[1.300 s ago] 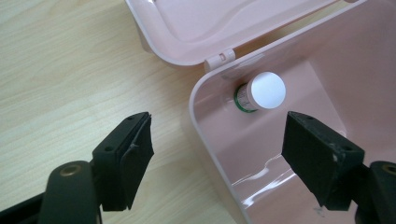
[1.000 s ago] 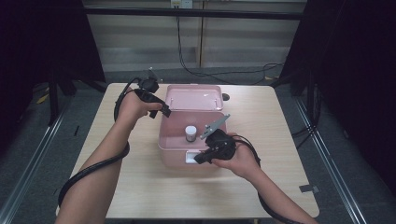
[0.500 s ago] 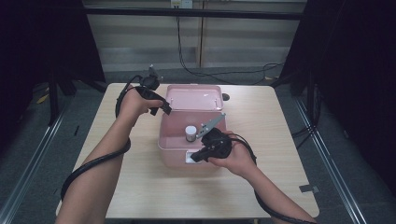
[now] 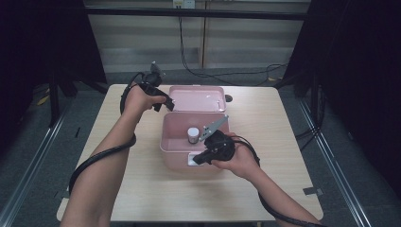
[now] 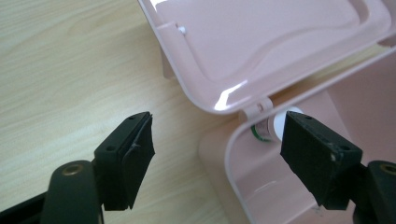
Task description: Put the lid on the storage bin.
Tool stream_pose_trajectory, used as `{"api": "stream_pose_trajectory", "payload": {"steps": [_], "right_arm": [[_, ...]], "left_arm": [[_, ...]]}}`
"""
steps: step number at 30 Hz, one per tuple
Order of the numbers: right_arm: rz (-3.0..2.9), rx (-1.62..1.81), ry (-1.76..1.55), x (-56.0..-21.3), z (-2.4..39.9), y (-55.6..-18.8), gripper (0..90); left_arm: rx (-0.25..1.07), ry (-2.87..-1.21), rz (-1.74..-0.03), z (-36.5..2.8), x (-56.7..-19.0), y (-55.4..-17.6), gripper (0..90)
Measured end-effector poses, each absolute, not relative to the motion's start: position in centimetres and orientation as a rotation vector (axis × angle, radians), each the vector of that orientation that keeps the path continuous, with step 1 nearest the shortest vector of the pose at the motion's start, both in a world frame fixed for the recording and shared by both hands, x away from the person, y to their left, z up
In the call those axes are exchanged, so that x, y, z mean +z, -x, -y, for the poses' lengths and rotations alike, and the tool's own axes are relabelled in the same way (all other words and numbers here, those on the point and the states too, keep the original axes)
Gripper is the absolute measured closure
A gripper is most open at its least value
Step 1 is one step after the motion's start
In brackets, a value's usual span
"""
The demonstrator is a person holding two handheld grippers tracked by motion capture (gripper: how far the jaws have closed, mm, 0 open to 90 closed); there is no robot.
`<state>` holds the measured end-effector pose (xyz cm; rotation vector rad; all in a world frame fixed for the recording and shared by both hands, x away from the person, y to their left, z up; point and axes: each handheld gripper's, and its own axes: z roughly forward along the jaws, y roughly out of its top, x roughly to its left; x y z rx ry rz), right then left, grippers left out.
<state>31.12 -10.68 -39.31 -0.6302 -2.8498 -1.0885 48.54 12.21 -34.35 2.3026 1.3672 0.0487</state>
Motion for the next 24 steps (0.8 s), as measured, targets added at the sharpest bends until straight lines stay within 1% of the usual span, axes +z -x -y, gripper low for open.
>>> {"api": "stream_pose_trajectory", "payload": {"steps": [10, 16, 19, 21, 24], "right_arm": [[2.838, -1.103, 0.621, -39.4, 10.8, -31.2, 90.0], [2.814, -1.110, 0.626, -39.5, 10.9, -31.3, 90.0], [2.806, -1.111, 0.625, -39.6, 10.9, -31.3, 90.0], [2.787, -1.124, 0.638, -39.8, 11.1, -31.4, 90.0], [2.780, -1.129, 0.638, -39.8, 11.2, -31.5, 90.0]], "left_arm": [[0.081, -2.281, -1.384, -11.7, -34.6, -50.7, 26.2], [0.096, -2.254, -1.414, -11.4, -35.4, -51.8, 27.7], [0.110, -2.217, -1.440, -11.5, -35.8, -52.4, 31.1], [0.109, -2.220, -1.449, -11.6, -36.2, -52.8, 34.0], [0.130, -2.194, -1.475, -11.6, -36.6, -53.3, 35.8]]}}
